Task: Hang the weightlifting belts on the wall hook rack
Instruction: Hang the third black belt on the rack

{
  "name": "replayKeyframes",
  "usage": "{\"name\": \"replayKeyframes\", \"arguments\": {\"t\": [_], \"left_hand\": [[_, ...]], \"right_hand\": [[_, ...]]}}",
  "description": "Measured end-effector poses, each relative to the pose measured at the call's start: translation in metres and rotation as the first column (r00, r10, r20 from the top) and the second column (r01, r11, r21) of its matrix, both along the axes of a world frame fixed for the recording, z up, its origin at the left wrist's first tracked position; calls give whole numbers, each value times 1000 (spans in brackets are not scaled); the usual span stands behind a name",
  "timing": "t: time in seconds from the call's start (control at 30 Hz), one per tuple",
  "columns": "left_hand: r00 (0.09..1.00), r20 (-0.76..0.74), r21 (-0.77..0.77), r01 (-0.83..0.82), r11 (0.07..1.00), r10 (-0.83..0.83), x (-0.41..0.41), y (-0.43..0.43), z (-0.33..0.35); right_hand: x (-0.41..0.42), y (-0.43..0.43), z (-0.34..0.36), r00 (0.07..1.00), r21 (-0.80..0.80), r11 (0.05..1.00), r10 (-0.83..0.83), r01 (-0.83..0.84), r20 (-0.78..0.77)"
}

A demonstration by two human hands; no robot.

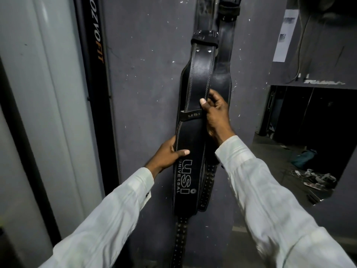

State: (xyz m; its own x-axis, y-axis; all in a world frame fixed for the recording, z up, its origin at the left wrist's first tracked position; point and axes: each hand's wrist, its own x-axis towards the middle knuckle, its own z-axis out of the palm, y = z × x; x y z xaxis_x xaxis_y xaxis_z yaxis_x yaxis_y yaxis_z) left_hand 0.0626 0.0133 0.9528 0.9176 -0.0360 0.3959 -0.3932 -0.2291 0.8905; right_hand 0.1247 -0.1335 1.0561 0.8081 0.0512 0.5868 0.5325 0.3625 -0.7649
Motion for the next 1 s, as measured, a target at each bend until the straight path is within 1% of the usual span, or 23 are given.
{"name": "replayKeyframes", "arguments": {"t": [0.03, 0.1, 0.17, 0.27, 0.37, 0.43, 0.57, 0.63, 0.77, 0.9, 1.0], "left_hand": [[1000, -6, -5, -24, 1000, 24, -2, 0, -3], [995, 36, -38, -94, 995, 95, -4, -2, -6], [991, 55, -59, -115, 992, 118, -3, -4, -9], [996, 14, -42, -91, 995, 91, -1, -2, -19], [993, 17, -7, -120, 993, 120, 0, 0, -26], [993, 12, -12, -117, 993, 117, 1, 1, -25], [997, -70, 2, -27, 1000, 27, -4, 5, -35], [995, -92, -5, -40, 999, 39, -5, 5, -43], [995, -68, -42, -71, 997, 68, -3, 3, -42], [994, -98, -21, -55, 998, 52, -3, 6, -54], [992, -72, -37, -110, 993, 108, -2, 5, -62]], "right_hand": [[-1, 2, 1, 1000, -2, 1000, -3, 3, -7], [-3, 5, 3, 1000, 3, 1000, -21, 21, -16], [-6, 7, 6, 1000, 0, 1000, -19, 19, -11], [-9, 6, 13, 1000, -9, 1000, -13, 13, 3], [-10, 5, 17, 1000, 5, 1000, -24, 24, -8], [-11, 5, 16, 999, 22, 999, -30, 31, -13], [-11, 3, 15, 999, 53, 999, -11, 13, -31], [-11, 1, 17, 999, 69, 998, -1, 4, -40], [-7, -1, 21, 1000, 70, 998, -3, 4, -15], [-8, -2, 22, 1000, 79, 997, -7, 8, -23], [-11, -1, 21, 999, 72, 997, 0, 3, -38]]}}
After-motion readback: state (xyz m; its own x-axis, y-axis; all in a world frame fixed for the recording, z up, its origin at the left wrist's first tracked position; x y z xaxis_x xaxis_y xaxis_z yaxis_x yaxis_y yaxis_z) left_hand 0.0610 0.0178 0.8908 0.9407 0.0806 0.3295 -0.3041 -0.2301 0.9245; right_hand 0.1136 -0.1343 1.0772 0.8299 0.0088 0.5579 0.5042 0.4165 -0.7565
